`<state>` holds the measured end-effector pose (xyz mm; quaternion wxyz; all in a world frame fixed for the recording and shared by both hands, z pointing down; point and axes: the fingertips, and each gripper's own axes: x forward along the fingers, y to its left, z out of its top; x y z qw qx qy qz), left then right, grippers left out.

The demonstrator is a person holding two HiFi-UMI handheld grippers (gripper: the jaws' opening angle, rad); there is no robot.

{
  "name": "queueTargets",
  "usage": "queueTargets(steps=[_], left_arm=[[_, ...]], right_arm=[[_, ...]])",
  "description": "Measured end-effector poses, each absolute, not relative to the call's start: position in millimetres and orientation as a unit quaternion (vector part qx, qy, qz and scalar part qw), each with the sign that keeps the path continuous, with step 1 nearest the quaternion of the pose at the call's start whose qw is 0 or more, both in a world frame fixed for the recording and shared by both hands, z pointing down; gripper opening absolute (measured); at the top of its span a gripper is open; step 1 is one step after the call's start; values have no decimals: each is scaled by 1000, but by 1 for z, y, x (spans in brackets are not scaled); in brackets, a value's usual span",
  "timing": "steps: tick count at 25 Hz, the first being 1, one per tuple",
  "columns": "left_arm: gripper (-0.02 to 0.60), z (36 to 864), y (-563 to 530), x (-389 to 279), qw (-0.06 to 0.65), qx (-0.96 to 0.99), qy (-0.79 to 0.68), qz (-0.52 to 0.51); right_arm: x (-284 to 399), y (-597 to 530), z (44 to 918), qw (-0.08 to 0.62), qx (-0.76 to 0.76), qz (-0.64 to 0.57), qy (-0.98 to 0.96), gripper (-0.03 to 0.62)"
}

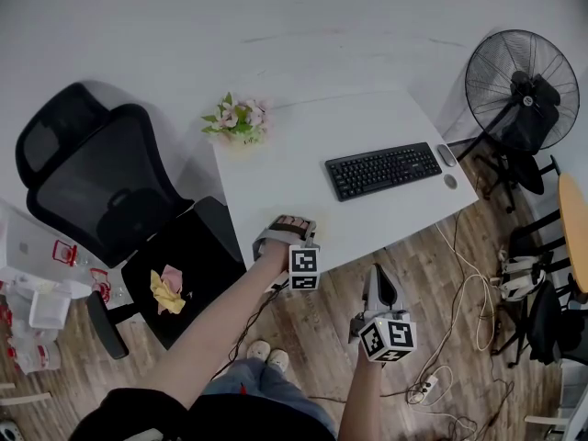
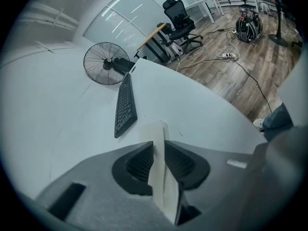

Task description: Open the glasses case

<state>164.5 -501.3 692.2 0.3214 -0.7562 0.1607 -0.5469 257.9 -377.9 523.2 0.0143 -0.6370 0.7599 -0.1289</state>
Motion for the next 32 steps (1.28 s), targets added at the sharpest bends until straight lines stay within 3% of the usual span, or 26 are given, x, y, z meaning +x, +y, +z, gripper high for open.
queueTargets(steps=[16,32], left_arm=[[17,652,-533,163,347,-751,200,-526],[28,653,-581,168,337,-747,200,-538]], right_arm=[[254,-388,524,17,-632,-131,763,11],[258,-375,530,-1,-645,-136,752,11]])
